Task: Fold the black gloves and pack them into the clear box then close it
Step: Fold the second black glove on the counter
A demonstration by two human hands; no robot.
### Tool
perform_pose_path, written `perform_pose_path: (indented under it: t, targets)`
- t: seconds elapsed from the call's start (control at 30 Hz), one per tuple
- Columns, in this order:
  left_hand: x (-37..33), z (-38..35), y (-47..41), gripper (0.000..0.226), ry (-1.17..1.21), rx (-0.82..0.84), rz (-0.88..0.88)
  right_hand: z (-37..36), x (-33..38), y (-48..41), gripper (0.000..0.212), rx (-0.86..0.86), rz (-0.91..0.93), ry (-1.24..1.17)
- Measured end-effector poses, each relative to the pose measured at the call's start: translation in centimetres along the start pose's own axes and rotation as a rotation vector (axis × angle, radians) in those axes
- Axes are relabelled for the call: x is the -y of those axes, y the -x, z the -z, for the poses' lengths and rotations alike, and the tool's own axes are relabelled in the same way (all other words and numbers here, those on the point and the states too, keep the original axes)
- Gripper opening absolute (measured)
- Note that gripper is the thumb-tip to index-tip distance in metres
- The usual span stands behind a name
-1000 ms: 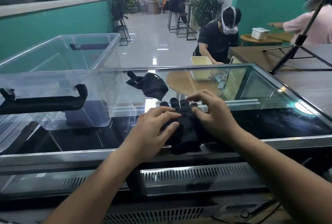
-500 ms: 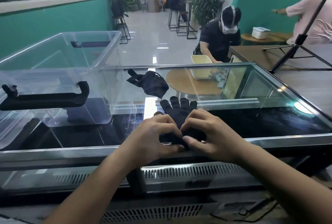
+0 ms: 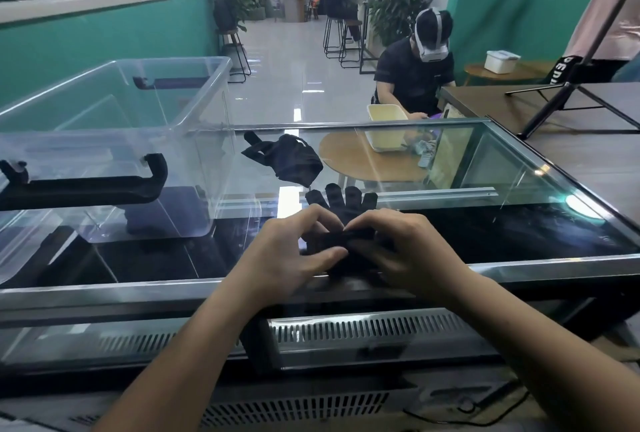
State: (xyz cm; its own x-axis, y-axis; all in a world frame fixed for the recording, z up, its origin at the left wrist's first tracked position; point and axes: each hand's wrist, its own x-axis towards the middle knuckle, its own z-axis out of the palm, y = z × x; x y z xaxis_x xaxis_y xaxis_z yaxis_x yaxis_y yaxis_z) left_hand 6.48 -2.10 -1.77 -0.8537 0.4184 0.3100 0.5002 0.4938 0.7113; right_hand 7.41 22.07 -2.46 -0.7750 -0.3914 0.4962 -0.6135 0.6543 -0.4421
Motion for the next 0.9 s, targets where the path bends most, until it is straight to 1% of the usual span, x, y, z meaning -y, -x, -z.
perform_pose_path:
  t: [0.2,0.27,0.37,0.47,0.6,0.67,0.7,0.83,0.9]
  targets:
    - [0.7,-0.1,-1.3,0.006,0.053,-0.045,0.109,0.2,0.0,-0.6,0.014,-0.047,-0.194,-0.116]
    - [1.1,-0.4,-1.5,0.006,0.028,-0.065,0.127,0.1,-0.1,-0.9,0.011,-0.053,-0.233,-0.133]
    - [1.4,-0.9,-1.7,0.008,-0.025,-0.077,0.127,0.0,-0.2,-1.0,0.011,-0.056,-0.275,-0.090]
    - [1.1,-1.3,-1.7,0.013,-0.149,-0.131,0.061,-0.2,-0.5,-1.1,0.012,-0.074,-0.275,0.010]
    - [0.9,-1.7,-1.2,0.008,-0.278,-0.186,-0.148,-0.7,-0.6,-1.0,0.017,-0.070,-0.283,0.089]
    - [0.9,-1.9,-1.1,0.009,-0.346,-0.184,-0.251,-0.8,-0.6,-1.0,0.012,-0.074,-0.263,0.123]
    - [0.9,-2.0,-1.1,0.011,-0.368,-0.167,-0.272,-0.8,-0.6,-0.9,0.009,-0.084,-0.252,0.123]
    - [1.2,-2.0,-1.2,0.032,-0.372,-0.069,-0.188,-0.5,-0.6,-0.8,0.004,-0.106,-0.156,0.136]
    - [1.2,-1.9,-1.2,0.031,-0.353,-0.071,-0.170,-0.4,-0.6,-0.7,0.006,-0.069,-0.086,0.181]
